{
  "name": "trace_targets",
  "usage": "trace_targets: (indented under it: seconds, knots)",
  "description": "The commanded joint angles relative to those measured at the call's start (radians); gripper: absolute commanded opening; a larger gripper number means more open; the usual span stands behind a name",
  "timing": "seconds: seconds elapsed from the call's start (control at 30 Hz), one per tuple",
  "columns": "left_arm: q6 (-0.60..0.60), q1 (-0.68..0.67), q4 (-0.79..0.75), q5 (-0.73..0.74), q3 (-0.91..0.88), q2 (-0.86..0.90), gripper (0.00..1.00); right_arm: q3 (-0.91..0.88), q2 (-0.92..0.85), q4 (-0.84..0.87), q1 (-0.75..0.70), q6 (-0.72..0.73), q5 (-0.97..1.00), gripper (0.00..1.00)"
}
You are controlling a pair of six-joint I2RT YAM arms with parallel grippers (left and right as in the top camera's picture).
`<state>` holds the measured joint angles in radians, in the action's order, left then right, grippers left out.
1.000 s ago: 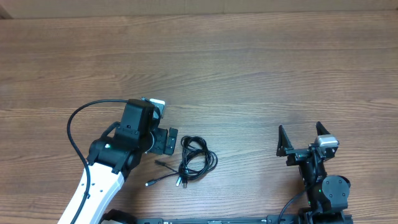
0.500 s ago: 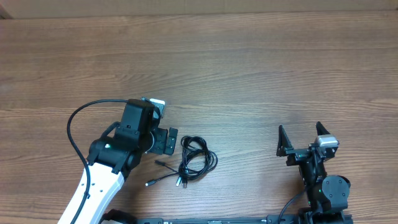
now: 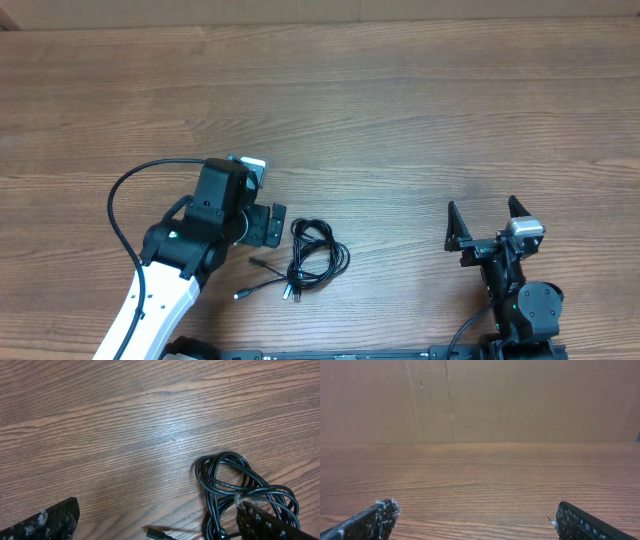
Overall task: Untangle cables
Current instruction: 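Position the open left gripper above the cable loops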
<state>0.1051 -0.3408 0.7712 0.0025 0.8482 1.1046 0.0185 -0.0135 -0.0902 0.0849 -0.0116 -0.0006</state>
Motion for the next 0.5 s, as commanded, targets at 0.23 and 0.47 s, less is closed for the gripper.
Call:
trace_targets:
  seconds: [0.23,0.47]
  knots:
    - [0.014,-0.006,-0.014,-0.013,0.026,0.006,1.00,-0.010,0.011,0.006,-0.002,-0.005,0.000,1.00]
    - [0.014,-0.006,-0.020,-0.011,0.026,0.006,1.00,-0.010,0.011,0.006,-0.002,-0.005,0.000,1.00]
